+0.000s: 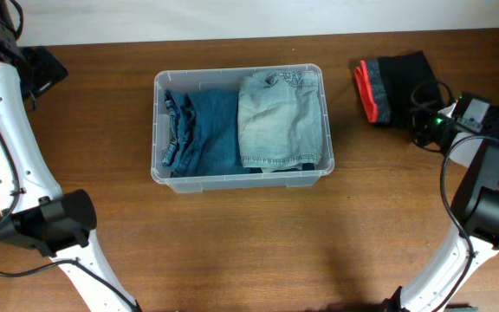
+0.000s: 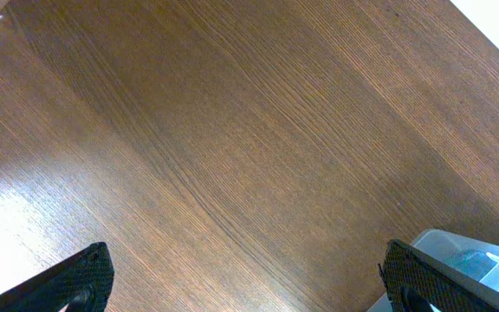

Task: Pack container
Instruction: 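Lower the right gripper and grasp the black garment's edge, then lift the black garment and carry it left into the container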

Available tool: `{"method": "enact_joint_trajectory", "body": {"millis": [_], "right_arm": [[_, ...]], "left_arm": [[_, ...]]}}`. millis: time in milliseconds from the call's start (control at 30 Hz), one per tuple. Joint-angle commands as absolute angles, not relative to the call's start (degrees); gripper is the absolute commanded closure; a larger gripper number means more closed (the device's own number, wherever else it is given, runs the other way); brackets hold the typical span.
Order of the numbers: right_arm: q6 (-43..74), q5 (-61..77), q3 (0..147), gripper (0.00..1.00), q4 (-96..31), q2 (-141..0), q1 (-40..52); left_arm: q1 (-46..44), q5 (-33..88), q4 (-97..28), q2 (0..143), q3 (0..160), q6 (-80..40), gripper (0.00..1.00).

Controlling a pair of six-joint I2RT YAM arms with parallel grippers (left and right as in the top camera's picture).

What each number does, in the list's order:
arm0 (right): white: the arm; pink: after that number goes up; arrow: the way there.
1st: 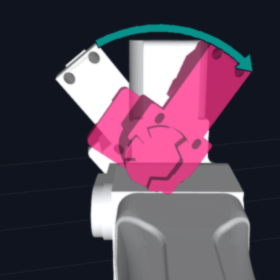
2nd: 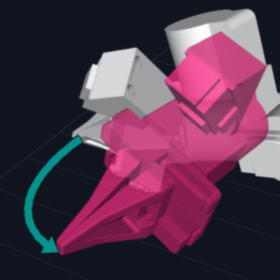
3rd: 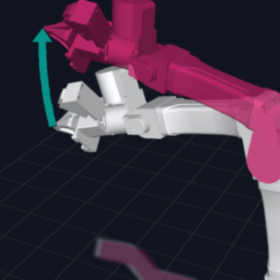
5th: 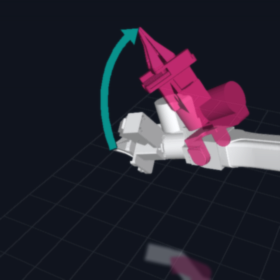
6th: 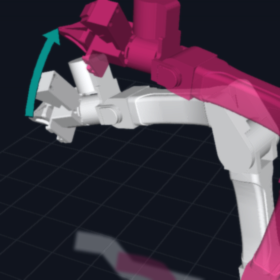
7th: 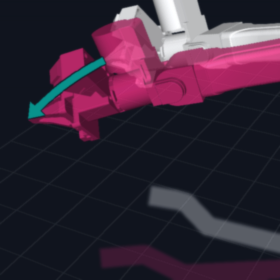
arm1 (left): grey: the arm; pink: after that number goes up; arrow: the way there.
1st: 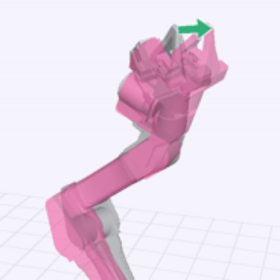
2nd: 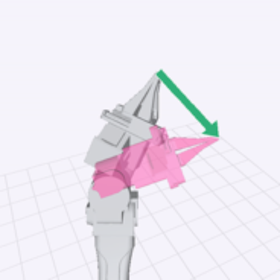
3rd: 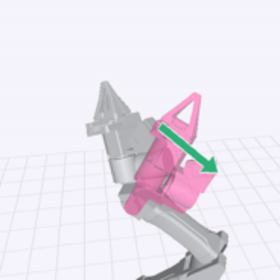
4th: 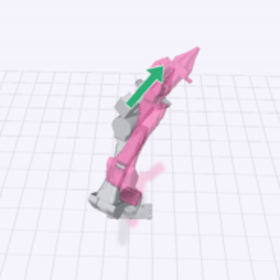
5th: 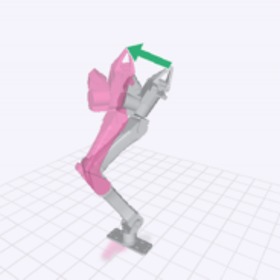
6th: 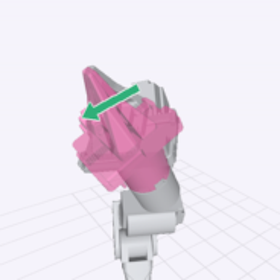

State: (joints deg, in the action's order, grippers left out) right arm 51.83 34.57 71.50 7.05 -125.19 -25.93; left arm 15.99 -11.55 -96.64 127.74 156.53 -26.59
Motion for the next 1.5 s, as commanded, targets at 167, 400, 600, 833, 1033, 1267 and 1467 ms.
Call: {"method": "enact_joint_trajectory", "body": {"millis": [167,400,600,833,1033,1267,1467], "right_arm": [[50.4,48.1,72.8,0.96,8.4,-118.5,-25.2],[50.7,58.5,75.1,0.96,8.4,-106.2,-25.0],[53.9,65.2,75.3,0.96,8.4,-95.4,-23.9],[56.1,69.2,75.3,0.96,8.4,-86.3,-15.7],[56.6,71.7,75.3,0.96,8.4,-85.2,-3.4],[53.6,70.3,75.3,0.96,8.4,-85.8,11.2],[51.2,63.1,75.3,0.96,8.4,-87.0,19.3]], "left_arm": [[15.9,-11.8,-96.7,126.8,156.2,-26.9,0.01],[15.9,-11.8,-96.7,126.8,156.2,-26.9,0.01],[15.9,-11.8,-96.7,126.8,156.2,-26.9,0.01],[15.9,-11.8,-96.7,126.8,156.2,-26.9,0.01],[15.9,-11.8,-96.7,126.8,156.2,-26.9,0.01],[15.9,-11.8,-96.7,126.8,156.2,-26.9,0.01],[15.9,-11.8,-96.7,126.8,156.2,-26.9,0.01]]}}
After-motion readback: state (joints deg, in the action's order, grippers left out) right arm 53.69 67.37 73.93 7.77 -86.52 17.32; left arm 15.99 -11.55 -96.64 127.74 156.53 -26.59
